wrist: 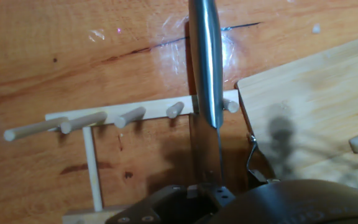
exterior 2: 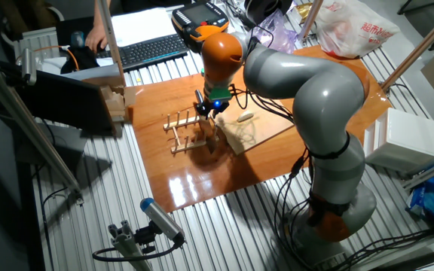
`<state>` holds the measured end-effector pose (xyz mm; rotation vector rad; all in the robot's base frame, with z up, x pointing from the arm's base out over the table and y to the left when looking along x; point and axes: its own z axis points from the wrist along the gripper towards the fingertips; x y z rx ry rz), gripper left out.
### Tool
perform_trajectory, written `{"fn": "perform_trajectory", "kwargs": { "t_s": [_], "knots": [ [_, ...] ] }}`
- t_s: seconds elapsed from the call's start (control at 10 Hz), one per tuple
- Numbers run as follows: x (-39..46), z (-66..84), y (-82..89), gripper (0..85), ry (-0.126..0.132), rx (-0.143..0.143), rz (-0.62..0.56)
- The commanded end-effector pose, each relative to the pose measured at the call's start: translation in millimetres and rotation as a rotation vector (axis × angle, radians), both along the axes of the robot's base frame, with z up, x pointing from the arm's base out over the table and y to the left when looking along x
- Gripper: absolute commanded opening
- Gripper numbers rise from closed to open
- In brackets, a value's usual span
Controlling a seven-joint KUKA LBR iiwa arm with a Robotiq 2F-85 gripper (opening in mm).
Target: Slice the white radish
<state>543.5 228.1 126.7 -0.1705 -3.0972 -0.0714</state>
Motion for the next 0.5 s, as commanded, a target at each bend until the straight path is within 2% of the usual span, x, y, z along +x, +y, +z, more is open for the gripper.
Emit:
{"fn": "perform_trajectory", "kwargs": {
  "t_s": [0.0,0.1,0.2,0.4],
  "knots": [
    [-0.8,-3.6,0.7,34.0,-0.007,0.001,-0.002],
    [-1.1,-10.6,0.7,34.0,-0.018,0.001,-0.001],
    [-1.8,-17.7,1.5,34.0,-0.023,0.015,0.001],
    [-7.5,-30.6,4.5,34.0,-0.039,0.032,-0.004]
  ]
}}
